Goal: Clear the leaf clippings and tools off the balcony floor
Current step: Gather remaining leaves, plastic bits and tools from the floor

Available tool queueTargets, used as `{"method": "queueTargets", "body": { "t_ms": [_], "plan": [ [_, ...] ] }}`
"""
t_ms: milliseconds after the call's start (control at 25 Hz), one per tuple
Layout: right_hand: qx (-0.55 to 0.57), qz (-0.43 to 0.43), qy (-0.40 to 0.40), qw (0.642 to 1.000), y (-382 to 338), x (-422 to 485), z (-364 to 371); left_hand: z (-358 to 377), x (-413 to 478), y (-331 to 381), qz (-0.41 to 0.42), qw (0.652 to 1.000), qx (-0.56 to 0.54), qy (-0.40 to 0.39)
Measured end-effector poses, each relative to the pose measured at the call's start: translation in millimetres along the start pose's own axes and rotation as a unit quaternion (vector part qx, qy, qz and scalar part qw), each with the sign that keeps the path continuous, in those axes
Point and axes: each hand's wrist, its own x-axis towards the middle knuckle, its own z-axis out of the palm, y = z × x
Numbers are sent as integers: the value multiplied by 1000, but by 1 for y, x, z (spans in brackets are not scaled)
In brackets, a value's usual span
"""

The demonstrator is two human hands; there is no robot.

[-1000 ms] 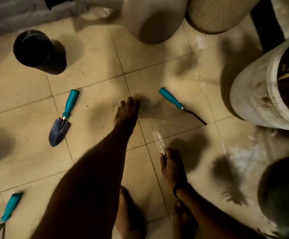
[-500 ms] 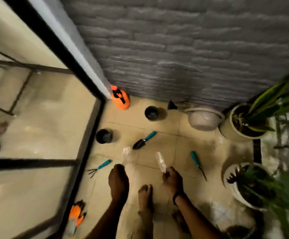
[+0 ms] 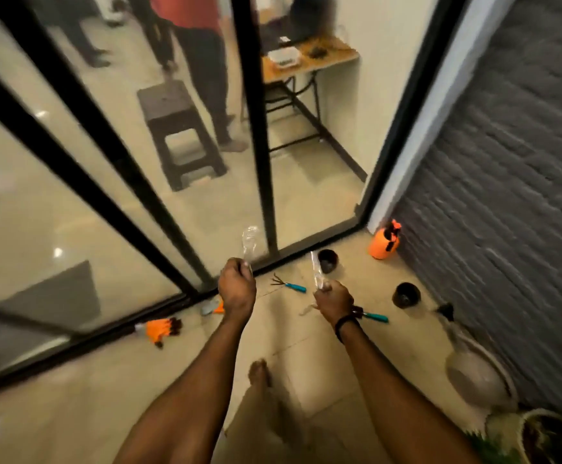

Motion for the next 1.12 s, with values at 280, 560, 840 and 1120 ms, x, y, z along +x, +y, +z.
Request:
{"method": "queueTargets", "body": {
  "t_ms": [280, 560, 840, 1120],
  "plan": [
    [-13, -27, -182, 983, -64, -114, 163, -180, -48, -153, -228, 960, -7, 162],
    [-113, -39, -330, 936, -85, -218, 372, -329, -98, -300, -419, 868, -28, 266],
    [-181, -36, -445, 877, -150, -298, 560, -453, -71, -417, -534, 774, -51, 336],
    [-274, -95, -493, 821, -239, -320, 742, -519, 13, -519, -604, 665, -98, 429]
  ]
}}
